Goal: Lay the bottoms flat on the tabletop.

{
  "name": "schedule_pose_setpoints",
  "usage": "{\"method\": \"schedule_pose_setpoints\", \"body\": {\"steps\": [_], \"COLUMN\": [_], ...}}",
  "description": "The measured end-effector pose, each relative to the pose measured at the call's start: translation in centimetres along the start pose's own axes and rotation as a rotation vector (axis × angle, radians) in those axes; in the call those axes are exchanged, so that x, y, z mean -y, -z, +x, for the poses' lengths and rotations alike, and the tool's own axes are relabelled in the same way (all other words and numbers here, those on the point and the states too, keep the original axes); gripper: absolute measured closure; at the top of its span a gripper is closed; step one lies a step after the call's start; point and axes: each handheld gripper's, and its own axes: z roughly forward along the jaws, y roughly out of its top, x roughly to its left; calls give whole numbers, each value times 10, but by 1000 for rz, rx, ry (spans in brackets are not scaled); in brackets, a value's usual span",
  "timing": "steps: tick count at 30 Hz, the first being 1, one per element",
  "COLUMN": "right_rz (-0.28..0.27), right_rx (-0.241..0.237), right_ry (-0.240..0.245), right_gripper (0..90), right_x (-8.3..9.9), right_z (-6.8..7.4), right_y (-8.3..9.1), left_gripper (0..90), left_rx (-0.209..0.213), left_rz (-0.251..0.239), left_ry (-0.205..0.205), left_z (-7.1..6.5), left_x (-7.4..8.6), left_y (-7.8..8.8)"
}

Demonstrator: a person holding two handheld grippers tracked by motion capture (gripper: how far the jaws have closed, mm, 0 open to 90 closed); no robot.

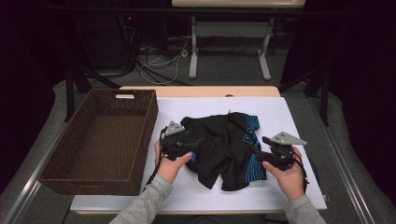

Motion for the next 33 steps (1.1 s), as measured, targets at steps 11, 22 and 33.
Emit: {"method": "schedule_pose_setpoints", "body": {"steps": [11,22,33], "right_rz": [-45,-28,-27], "right_rx": [-30,-38,-22], "right_ry": [0,-28,-48], "right_gripper": [342,350,359], "right_x": [22,51,60], "right_z": [21,25,26], "right_y": [22,41,54], "left_gripper": [226,257,314], "left_rx": [125,222,195], "left_rz": [37,65,148], "left_ry": [-92,-154,-260], "left_z": [-37,-77,-107], "left_x": [23,40,60], "left_y": [-4,-9,-24]}}
